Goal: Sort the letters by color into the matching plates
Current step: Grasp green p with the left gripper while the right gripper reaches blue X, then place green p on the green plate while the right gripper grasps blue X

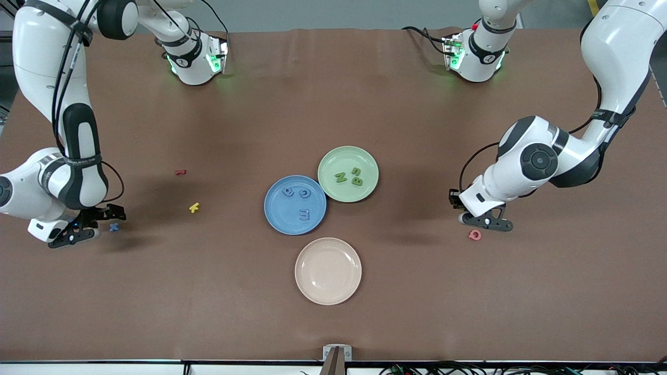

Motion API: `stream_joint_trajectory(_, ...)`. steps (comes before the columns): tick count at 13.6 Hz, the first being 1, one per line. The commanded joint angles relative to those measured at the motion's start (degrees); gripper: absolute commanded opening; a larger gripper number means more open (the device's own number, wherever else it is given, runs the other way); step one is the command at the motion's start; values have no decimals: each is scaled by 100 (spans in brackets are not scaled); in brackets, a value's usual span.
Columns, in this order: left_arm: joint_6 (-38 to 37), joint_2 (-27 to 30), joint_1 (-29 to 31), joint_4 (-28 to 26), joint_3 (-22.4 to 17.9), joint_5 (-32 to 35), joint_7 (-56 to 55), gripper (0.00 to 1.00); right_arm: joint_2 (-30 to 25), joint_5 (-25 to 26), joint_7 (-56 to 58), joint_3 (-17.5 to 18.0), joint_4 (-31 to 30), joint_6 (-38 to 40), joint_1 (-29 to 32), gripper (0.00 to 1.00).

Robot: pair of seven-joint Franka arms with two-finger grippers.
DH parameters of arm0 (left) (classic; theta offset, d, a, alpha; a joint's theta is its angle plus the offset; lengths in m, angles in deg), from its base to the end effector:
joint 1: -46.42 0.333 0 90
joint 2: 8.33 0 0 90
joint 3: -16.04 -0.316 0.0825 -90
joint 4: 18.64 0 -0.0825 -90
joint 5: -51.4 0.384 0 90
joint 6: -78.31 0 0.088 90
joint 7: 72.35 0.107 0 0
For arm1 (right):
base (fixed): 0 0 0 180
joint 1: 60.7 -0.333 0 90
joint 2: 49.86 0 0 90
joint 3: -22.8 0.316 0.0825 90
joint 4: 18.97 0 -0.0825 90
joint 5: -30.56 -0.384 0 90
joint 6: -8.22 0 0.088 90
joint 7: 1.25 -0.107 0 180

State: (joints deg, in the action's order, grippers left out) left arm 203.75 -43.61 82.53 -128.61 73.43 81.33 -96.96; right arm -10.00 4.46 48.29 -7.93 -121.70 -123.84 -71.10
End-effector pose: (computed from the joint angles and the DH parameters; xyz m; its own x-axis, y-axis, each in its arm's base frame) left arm 0.5914 -0.1682 0.2945 0.9831 -0.1801 -0.0315 -0.1768 -0.9804 0.0866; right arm 0.6166 -0.1932 0.1993 0.9592 0.2789 -0.0466 0.2779 -0.9602 -0.0268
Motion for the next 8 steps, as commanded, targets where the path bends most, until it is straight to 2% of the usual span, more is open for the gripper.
stream_joint_trajectory(1,-134,-49,-174,134,-17,-75,-219,1,250,-98,144,120,368,41,187,98)
stream_joint_trajectory(5,-134,-58,-377,222,-17,-75,-615,1,390,-115,144,207,421,-3,239,96)
stream_joint_trajectory(8,-134,-58,-474,274,-17,-93,-765,0,461,-115,144,252,509,-3,310,81)
